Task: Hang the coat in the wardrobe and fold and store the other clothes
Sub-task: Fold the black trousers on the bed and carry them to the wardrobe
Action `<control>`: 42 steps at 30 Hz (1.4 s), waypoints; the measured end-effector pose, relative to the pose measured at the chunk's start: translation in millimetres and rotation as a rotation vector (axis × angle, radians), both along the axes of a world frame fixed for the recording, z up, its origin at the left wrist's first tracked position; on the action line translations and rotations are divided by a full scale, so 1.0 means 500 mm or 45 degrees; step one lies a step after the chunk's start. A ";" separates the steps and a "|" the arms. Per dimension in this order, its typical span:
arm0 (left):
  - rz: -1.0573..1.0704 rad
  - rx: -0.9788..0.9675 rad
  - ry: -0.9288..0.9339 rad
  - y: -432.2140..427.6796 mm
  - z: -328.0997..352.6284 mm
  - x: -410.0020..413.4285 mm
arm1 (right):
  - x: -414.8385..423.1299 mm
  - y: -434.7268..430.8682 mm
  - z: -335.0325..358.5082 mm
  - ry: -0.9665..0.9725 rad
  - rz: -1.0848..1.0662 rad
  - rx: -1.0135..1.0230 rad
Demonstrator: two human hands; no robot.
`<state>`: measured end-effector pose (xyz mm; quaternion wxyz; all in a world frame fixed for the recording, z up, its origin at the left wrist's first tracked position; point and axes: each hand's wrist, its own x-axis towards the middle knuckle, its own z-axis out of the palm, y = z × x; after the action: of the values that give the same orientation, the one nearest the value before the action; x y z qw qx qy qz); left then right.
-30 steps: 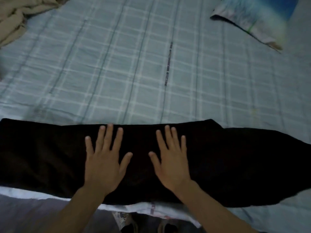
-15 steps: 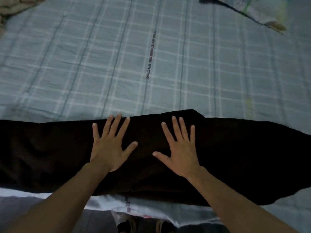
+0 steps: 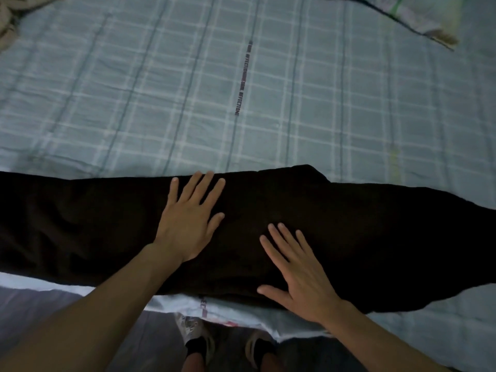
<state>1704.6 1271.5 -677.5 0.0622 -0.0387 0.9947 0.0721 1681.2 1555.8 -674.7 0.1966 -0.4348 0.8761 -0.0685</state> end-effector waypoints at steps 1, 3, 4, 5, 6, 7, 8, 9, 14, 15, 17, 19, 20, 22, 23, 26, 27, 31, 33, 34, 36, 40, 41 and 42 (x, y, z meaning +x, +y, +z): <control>0.001 0.043 0.001 0.009 -0.002 0.001 | 0.003 0.010 0.003 -0.003 0.035 0.035; 0.047 0.108 -0.043 0.028 -0.009 0.008 | 0.010 0.024 0.004 0.012 0.097 0.123; 0.066 0.101 -0.076 0.037 -0.016 0.012 | 0.014 0.026 0.002 0.031 0.112 0.157; 0.073 0.070 -0.109 0.042 -0.023 0.015 | 0.018 0.027 0.000 0.044 0.114 0.182; 0.072 0.036 -0.137 0.044 -0.027 0.014 | 0.022 0.027 -0.002 0.046 0.111 0.204; 0.076 0.013 -0.155 0.041 -0.031 0.009 | 0.026 0.027 -0.004 0.041 0.105 0.216; 0.083 0.009 -0.167 0.037 -0.035 0.000 | 0.029 0.027 -0.007 0.042 0.099 0.214; 0.089 0.019 -0.188 0.032 -0.036 -0.010 | 0.032 0.028 -0.009 0.042 0.097 0.212; 0.093 0.128 -0.328 0.026 -0.010 -0.029 | 0.041 0.029 0.014 -0.014 0.099 0.212; 0.099 0.174 -0.320 0.026 0.001 -0.027 | 0.042 0.022 0.026 -0.035 0.077 0.202; 0.134 0.233 -0.255 0.021 0.021 -0.009 | 0.036 -0.008 0.050 0.010 -0.054 0.116; 0.180 0.203 -0.198 0.012 0.032 0.028 | 0.024 -0.063 0.067 0.104 -0.233 -0.031; 0.212 0.155 -0.175 0.000 0.033 0.056 | 0.020 -0.099 0.069 0.145 -0.270 -0.110; 0.285 0.052 -0.116 -0.040 0.031 0.116 | 0.021 -0.177 0.064 0.191 -0.233 -0.231; 0.328 0.011 -0.087 -0.068 0.033 0.145 | 0.026 -0.215 0.059 0.181 -0.205 -0.270; 0.493 -0.049 -0.030 -0.171 0.039 0.219 | 0.046 -0.312 0.034 0.083 -0.061 -0.275; 0.547 -0.039 -0.003 -0.205 0.040 0.240 | 0.053 -0.338 0.025 0.050 0.010 -0.235; 0.744 0.013 0.016 -0.324 0.035 0.303 | 0.053 -0.415 -0.004 0.039 0.194 -0.046; 0.787 -0.005 -0.099 -0.361 0.022 0.321 | 0.047 -0.430 -0.018 0.049 0.179 0.028; 0.789 -0.038 -0.174 -0.373 0.012 0.327 | 0.044 -0.435 -0.021 0.060 0.168 0.059; 0.771 -0.107 -0.275 -0.384 -0.008 0.337 | 0.039 -0.442 -0.025 0.068 0.153 0.111; 0.791 -0.077 -0.347 -0.385 -0.003 0.334 | 0.039 -0.452 -0.016 0.051 0.118 0.120; 0.792 -0.069 -0.360 -0.384 0.006 0.331 | 0.043 -0.455 -0.013 0.038 0.091 0.100; 0.792 -0.062 -0.351 -0.384 0.015 0.330 | 0.049 -0.462 -0.008 0.026 0.055 0.068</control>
<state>1869.7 1079.3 -670.3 0.1700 -0.3510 0.9190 0.0580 1705.9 1325.0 -678.6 0.2008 -0.4489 0.8700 -0.0363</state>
